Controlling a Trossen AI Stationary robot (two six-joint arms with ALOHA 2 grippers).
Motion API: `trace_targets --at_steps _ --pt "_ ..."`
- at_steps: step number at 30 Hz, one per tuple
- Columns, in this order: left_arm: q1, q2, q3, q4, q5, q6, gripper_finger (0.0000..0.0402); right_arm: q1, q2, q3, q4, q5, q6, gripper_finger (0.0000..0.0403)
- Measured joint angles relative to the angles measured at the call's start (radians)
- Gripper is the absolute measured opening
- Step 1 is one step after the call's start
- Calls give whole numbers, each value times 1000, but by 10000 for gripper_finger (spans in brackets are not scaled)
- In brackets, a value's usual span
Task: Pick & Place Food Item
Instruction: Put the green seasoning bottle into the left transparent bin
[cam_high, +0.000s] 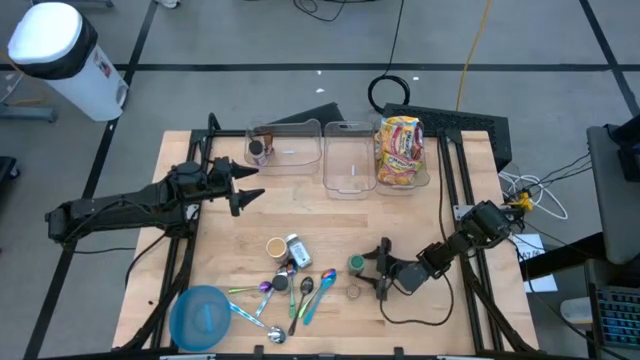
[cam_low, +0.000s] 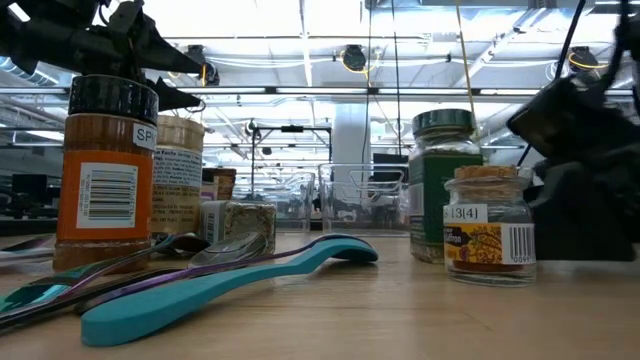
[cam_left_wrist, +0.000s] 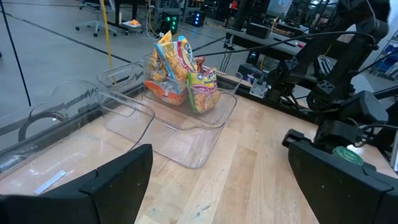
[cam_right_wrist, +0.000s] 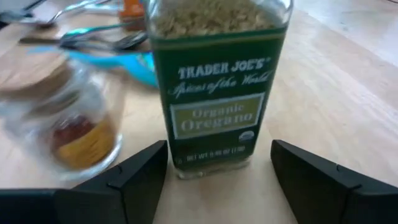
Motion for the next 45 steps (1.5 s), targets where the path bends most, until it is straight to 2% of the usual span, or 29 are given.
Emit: trace_targets --at_steps 13,17,21,25,31,45 --pt "0 0 0 0 0 0 383 -66 -1 0 22 -56 -24 279" --pt "0 0 0 0 0 0 379 -80 -1 0 22 -57 -68 279" --pt "0 0 0 0 0 0 374 -80 -1 0 36 -107 -111 278" --pt "0 0 0 0 0 0 379 -80 -2 0 68 -108 -138 259" --pt "0 0 0 0 0 0 382 -78 -2 0 84 -107 -151 191" --pt "0 0 0 0 0 0 385 -64 -14 0 118 -105 -129 188"
